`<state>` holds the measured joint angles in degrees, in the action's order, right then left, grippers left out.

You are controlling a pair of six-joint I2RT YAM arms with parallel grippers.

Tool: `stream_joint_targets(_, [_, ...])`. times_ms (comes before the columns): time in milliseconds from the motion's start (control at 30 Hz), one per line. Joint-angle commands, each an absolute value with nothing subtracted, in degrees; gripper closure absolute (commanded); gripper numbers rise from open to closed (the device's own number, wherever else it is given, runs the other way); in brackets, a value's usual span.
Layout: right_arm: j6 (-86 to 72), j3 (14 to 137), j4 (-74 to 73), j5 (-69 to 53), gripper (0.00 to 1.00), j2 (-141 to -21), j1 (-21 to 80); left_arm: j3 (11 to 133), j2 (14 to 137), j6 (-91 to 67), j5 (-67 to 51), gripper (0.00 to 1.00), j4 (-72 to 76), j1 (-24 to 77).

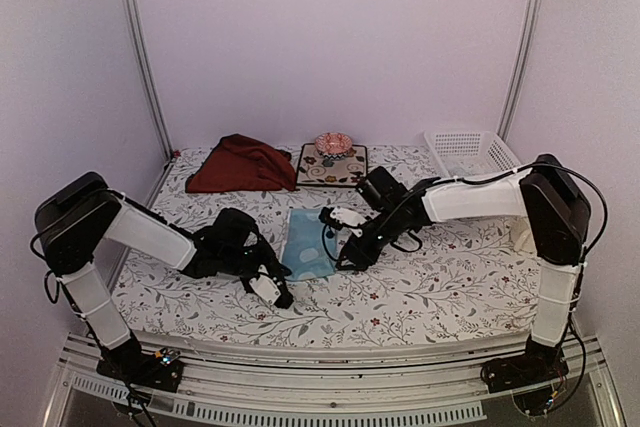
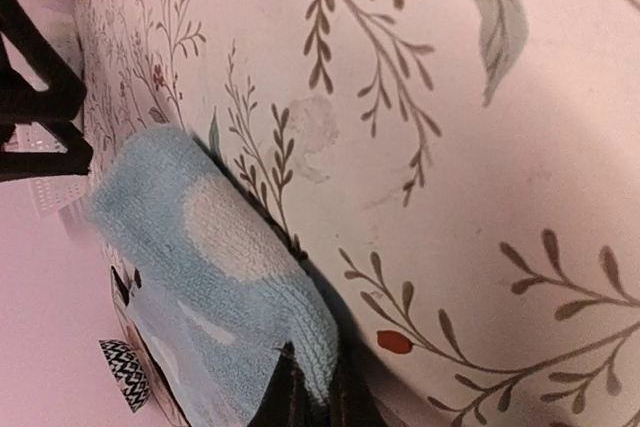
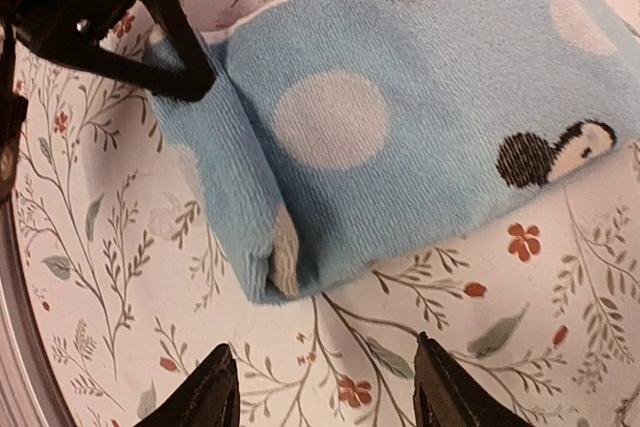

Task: Roll the towels
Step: Roll the towel at the center of the board.

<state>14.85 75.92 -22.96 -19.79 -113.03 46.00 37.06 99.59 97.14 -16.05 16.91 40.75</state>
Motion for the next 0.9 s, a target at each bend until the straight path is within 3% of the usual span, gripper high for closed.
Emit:
stream_joint_targets(0, [22.8,66.13,-11.77,-4.59,0.38,-105.94,50.35,40.9,98.04,92.02,-24.97,1.0,2.54,38.32])
stream_joint_targets(400, [48.24,52.16,16.9,10.89,0.34,-104.75,62.4,51.7,101.53,87.97,-34.23,0.95,-13.09,34.46])
stream_joint_targets(867, [56.09,58.38,22.52,17.09,0.34,-113.91,64.47,54.9,104.01,88.85,-35.25,0.93,-18.62,33.84])
